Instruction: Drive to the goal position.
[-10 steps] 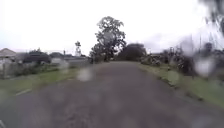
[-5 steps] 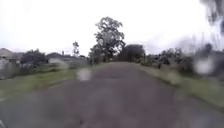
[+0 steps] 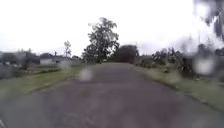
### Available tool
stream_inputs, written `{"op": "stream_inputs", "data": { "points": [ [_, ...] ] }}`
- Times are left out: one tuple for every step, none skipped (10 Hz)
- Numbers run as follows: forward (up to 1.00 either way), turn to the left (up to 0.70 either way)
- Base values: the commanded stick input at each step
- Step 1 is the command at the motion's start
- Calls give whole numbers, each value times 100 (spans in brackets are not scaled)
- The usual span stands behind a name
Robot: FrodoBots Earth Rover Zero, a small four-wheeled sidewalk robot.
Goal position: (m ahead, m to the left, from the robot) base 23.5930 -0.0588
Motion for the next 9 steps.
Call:
{"op": "stream_inputs", "data": {
  "points": [
    [100,0],
    [100,0],
    [100,0],
    [100,0],
    [100,0],
    [100,0],
    [100,0],
    [100,0],
    [100,0]
  ]
}}
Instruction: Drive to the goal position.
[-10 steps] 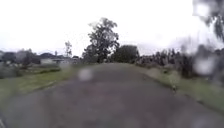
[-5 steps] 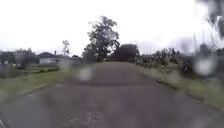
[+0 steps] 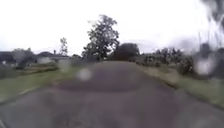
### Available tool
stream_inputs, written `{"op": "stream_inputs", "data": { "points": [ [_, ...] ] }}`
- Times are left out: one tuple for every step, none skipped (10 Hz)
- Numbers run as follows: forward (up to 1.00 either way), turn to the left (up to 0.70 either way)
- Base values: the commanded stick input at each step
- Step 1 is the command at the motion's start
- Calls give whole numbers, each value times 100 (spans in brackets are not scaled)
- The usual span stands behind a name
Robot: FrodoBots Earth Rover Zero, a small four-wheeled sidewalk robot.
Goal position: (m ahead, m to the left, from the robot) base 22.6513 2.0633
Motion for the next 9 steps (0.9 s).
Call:
{"op": "stream_inputs", "data": {
  "points": [
    [100,0],
    [100,0],
    [100,0],
    [100,0],
    [100,0],
    [100,0],
    [100,0],
    [100,0],
    [100,0]
  ]
}}
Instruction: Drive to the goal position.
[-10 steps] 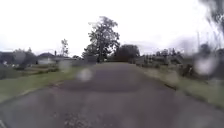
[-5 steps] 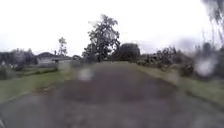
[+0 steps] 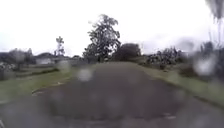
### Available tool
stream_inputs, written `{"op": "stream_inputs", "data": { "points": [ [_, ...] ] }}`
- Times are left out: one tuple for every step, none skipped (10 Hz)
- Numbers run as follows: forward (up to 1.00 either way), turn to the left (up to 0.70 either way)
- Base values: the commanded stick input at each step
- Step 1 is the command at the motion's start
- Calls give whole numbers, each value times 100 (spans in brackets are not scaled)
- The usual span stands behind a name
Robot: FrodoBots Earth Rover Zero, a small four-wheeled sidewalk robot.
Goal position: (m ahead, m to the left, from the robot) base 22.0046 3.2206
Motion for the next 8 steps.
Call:
{"op": "stream_inputs", "data": {
  "points": [
    [100,0],
    [100,0],
    [100,0],
    [100,0],
    [100,0],
    [100,0],
    [100,0],
    [100,0]
  ]
}}
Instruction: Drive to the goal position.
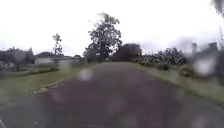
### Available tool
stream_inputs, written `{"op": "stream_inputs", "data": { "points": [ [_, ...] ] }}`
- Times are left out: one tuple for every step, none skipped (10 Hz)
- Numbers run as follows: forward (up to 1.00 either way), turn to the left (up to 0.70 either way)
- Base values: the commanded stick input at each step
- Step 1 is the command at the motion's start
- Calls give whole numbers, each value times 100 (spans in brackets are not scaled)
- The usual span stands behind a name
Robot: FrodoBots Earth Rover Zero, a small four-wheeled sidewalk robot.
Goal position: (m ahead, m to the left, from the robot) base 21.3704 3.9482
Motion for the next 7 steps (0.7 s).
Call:
{"op": "stream_inputs", "data": {
  "points": [
    [100,0],
    [100,0],
    [100,0],
    [100,0],
    [100,0],
    [100,0],
    [100,0]
  ]
}}
